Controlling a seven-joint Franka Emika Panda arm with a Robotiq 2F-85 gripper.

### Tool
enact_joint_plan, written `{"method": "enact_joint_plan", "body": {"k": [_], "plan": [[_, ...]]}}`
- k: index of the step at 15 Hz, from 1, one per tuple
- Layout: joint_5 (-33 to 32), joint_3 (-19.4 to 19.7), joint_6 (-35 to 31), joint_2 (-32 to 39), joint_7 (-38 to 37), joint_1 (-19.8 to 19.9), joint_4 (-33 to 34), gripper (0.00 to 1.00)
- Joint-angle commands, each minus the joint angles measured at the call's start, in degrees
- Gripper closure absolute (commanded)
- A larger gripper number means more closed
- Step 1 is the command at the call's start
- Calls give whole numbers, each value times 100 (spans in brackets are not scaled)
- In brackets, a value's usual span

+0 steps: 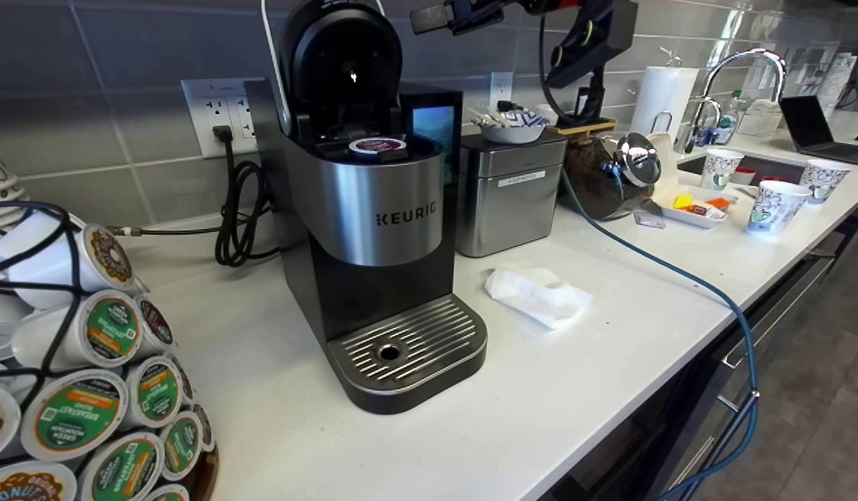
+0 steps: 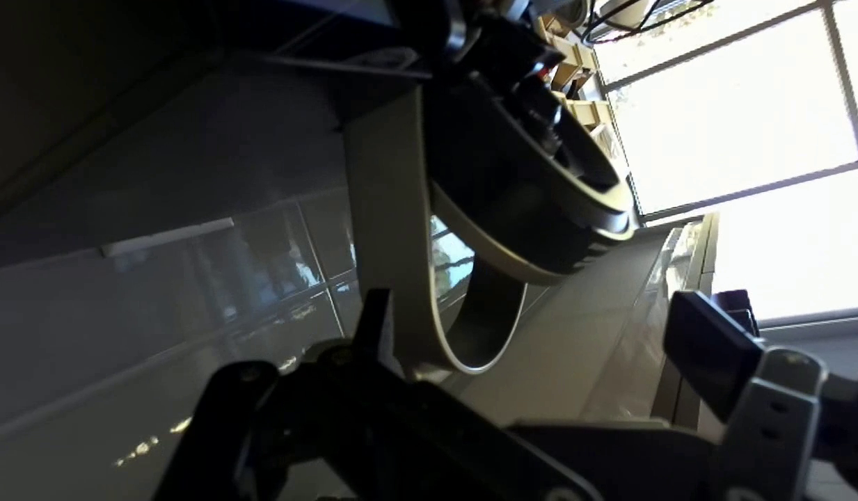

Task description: Close the lid on the coffee maker

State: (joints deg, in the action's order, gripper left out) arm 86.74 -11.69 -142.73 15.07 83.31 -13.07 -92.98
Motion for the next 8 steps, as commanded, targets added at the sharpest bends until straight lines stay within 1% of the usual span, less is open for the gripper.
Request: {"method": "enact_joint_plan", "body": {"k": [1, 6, 8], "plan": [[-191, -13, -213, 673, 86, -155, 855, 0], [-588, 6, -206, 1295, -166, -290, 1692, 0], [-792, -2, -31, 1409, -482, -298, 1831, 0]]}}
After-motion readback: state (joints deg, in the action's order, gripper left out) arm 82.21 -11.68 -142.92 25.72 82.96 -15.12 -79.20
